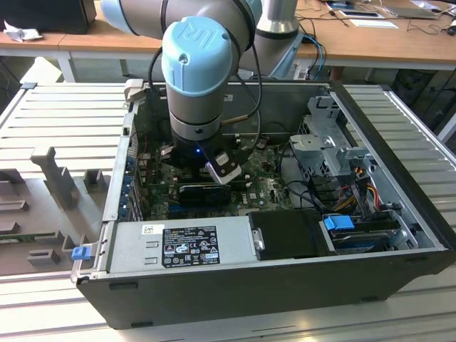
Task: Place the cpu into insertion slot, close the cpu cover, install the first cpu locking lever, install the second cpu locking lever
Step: 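Install the second cpu locking lever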
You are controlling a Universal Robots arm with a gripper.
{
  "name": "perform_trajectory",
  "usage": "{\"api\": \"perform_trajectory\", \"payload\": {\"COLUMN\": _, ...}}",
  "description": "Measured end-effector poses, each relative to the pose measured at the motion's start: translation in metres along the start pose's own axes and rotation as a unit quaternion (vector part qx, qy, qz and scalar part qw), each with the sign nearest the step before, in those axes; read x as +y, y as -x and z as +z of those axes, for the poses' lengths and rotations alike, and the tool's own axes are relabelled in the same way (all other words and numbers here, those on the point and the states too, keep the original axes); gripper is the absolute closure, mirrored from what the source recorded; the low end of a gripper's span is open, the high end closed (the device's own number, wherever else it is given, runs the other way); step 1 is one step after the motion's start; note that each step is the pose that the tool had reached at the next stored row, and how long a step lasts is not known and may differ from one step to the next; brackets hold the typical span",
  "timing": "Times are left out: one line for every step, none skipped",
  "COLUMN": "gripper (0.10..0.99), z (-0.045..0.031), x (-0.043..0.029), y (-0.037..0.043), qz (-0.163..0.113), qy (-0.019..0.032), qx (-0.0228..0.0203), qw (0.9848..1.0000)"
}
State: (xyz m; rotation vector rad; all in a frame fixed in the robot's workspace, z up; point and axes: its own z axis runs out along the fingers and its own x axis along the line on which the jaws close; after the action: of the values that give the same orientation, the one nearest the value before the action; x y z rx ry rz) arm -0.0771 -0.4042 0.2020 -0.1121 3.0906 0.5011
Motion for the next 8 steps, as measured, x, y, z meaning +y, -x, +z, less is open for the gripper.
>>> {"api": "perform_trajectory", "payload": {"gripper": 0.98, "z": -0.0024, "x": 0.0008, "y": 0.0, "qz": 0.0, "qy": -0.0001, "qx": 0.0001, "qw": 1.0}}
{"api": "perform_trajectory", "payload": {"gripper": 0.98, "z": -0.0042, "x": 0.0014, "y": 0.0001, "qz": 0.0, "qy": 0.0, "qx": 0.0001, "qw": 1.0}}
{"api": "perform_trajectory", "payload": {"gripper": 0.98, "z": -0.0055, "x": 0.0019, "y": 0.0001, "qz": 0.0, "qy": 0.0, "qx": 0.0001, "qw": 1.0}}
{"api": "perform_trajectory", "payload": {"gripper": 0.98, "z": -0.0071, "x": 0.0024, "y": 0.0001, "qz": 0.0, "qy": 0.0, "qx": 0.0001, "qw": 1.0}}
{"api": "perform_trajectory", "payload": {"gripper": 0.98, "z": -0.0091, "x": 0.0031, "y": -0.0001, "qz": 0.0, "qy": 0.0, "qx": 0.0001, "qw": 1.0}}
{"api": "perform_trajectory", "payload": {"gripper": 0.98, "z": -0.0107, "x": 0.0036, "y": -0.0001, "qz": 0.0, "qy": 0.0, "qx": 0.0001, "qw": 1.0}}
{"api": "perform_trajectory", "payload": {"gripper": 0.98, "z": -0.012, "x": 0.004, "y": 0.0, "qz": 0.0, "qy": -0.0001, "qx": 0.0001, "qw": 1.0}}
{"api": "perform_trajectory", "payload": {"gripper": 0.98, "z": -0.0148, "x": 0.005, "y": 0.0, "qz": 0.0, "qy": -0.0007, "qx": 0.0002, "qw": 1.0}}
